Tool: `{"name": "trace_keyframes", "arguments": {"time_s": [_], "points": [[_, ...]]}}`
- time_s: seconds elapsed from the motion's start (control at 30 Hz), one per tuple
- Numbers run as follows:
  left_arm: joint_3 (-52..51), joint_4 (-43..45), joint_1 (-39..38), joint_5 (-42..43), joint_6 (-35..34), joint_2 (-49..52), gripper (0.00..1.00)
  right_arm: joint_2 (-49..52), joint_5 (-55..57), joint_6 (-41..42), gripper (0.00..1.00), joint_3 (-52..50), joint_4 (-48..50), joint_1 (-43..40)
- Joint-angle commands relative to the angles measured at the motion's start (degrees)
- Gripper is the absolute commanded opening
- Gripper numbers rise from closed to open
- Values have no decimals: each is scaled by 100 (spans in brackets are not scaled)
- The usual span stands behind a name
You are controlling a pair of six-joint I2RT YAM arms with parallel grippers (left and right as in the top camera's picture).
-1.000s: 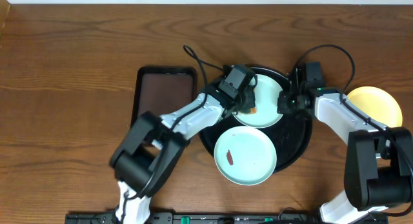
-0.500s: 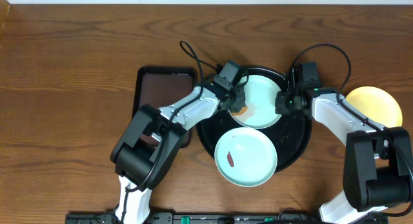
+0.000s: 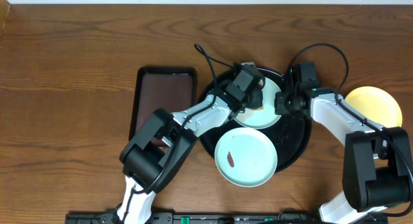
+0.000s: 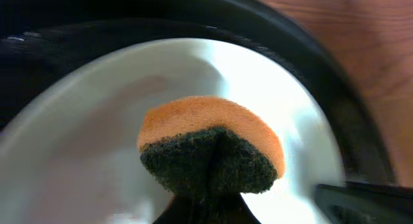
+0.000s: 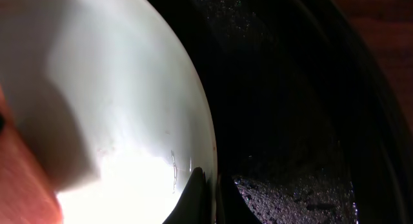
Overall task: Clean dirty plates on tray and stack at the side
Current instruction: 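Scrub the upper mint-green plate with the sponge while right gripper holds its rim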
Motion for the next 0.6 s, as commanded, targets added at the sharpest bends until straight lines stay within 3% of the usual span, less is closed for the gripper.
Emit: {"name": "trace_keyframes", "arguments": {"time_s": [0.0,0.23,0.33,0.43,0.57], "points": [[-15,-492,361,-568,573,109,7,50,-11,-216,1,-109,-157,157],[-2,-1443,968,-855,1049,107,8,50,-11,-214,1,-109,-181,157],[26,-1759,1056,-481,1023,107,7,50,20,-216,1,-109,-181,157],[22,-1644,925,297,557,107,8,48,138,-216,1,-109,-216,157],[22,-1174,627,713,96,107,7,48,138,-214,1,-107,-221,157]]}}
